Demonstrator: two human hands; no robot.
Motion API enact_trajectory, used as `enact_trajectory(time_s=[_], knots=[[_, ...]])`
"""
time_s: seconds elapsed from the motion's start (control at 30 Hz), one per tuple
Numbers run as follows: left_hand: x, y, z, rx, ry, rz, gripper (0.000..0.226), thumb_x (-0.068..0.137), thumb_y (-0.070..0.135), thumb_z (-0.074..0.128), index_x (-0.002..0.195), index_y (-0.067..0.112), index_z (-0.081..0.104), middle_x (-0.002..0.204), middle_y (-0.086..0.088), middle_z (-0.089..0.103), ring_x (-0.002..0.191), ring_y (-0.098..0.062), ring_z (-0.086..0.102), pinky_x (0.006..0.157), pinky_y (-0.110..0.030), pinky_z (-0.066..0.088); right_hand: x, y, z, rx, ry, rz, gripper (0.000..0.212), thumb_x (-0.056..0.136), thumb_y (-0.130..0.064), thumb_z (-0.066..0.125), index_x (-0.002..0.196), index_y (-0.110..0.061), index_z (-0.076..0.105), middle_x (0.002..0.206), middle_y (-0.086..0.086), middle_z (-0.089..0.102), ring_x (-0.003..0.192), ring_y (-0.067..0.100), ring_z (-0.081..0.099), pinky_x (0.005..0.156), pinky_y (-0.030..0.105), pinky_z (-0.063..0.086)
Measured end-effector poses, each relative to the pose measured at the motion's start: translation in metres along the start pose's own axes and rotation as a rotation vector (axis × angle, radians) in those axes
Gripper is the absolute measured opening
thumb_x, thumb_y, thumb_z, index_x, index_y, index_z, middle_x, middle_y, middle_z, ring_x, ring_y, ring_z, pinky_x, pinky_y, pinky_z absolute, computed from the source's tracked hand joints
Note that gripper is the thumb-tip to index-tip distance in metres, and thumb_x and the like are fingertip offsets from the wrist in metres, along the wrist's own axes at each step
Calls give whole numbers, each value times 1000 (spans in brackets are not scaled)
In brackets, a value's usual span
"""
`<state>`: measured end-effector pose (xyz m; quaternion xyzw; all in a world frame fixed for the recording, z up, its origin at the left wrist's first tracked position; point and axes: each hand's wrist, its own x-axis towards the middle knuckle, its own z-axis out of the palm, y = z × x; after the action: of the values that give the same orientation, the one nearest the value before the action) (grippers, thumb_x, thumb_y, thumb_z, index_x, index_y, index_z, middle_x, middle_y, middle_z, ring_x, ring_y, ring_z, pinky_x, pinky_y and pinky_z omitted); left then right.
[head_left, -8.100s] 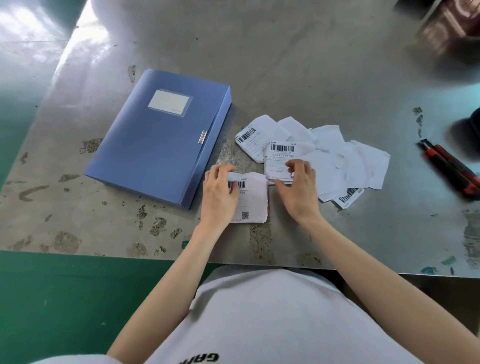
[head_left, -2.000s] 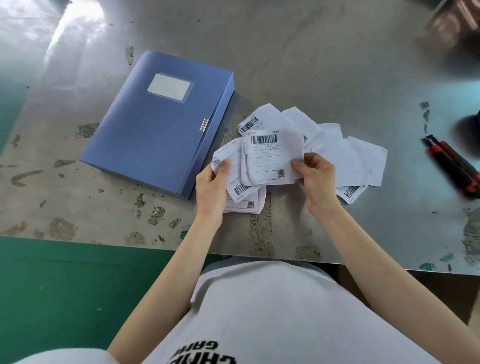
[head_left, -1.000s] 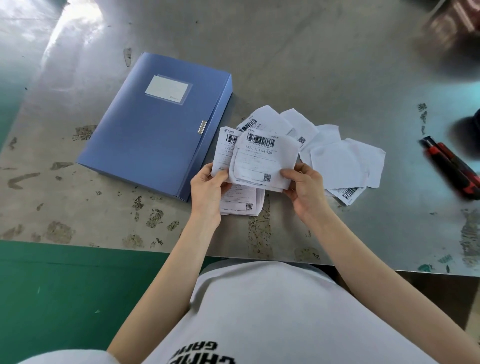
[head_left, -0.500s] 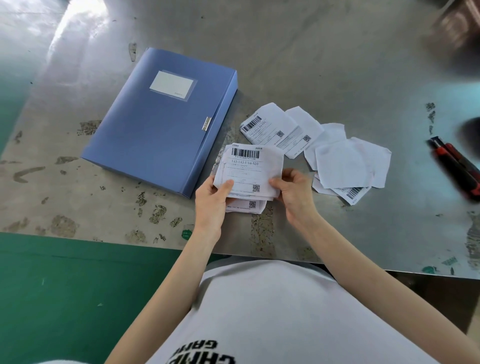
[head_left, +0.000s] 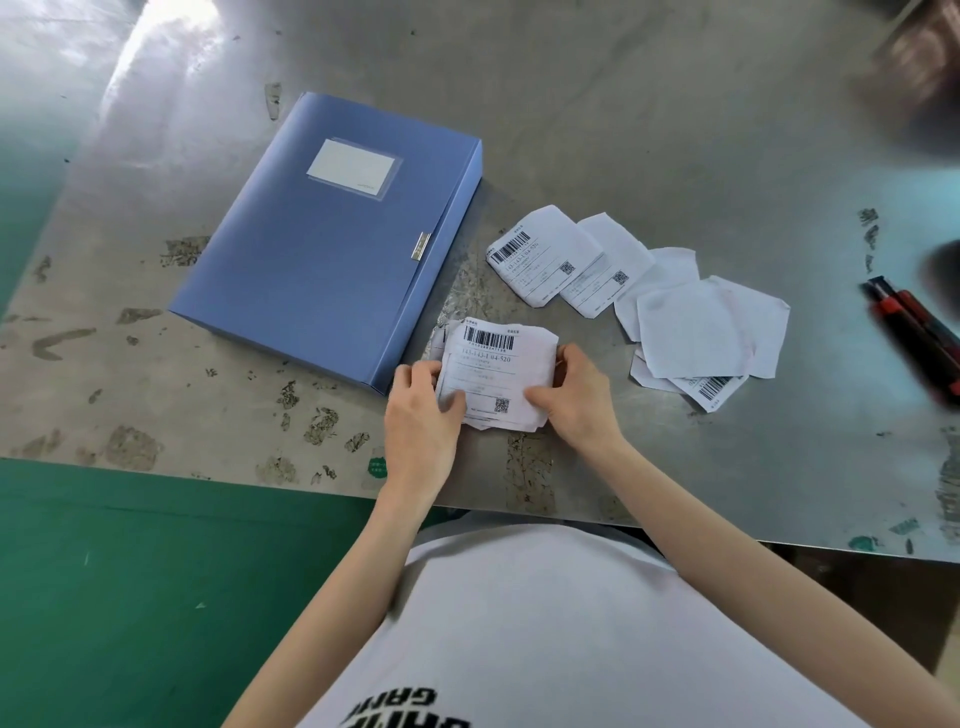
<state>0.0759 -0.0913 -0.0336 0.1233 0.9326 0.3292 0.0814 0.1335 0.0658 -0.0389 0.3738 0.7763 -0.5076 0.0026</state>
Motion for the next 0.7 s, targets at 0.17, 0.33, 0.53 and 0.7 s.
enact_trajectory(time_s=[0.17,0.33,0.53,0.7], knots=[[2,2,-1,197,16,160,51,74,5,76,119,1,52,116,-18,50,103,-31,46,87,-38,44,1,0,-8,-67,34,-57,44,77,-18,70,115,-10,48,92,-4,58,89,17,56,78,32,47],[8,15,3,120,-7,288,35,83,9,70,115,3,58,120,-14,54,109,-27,47,92,-35,44,13,6,-38,-112,223,-79,38,79,-22,67,112,-12,50,95,1,52,92,20,51,79,33,44],[18,53,20,-17,-134,446,20,91,11,61,108,1,60,114,-12,56,105,-24,53,86,-20,36,26,26,-81,-353,416,14,52,77,-21,69,122,-9,47,128,11,44,118,34,37,96,39,32],[20,88,43,-139,-260,511,22,93,16,58,113,5,59,114,-6,56,96,-16,57,80,-16,37,26,47,-99,-473,359,131,78,72,-42,75,133,-12,37,143,9,31,133,35,23,106,45,23]])
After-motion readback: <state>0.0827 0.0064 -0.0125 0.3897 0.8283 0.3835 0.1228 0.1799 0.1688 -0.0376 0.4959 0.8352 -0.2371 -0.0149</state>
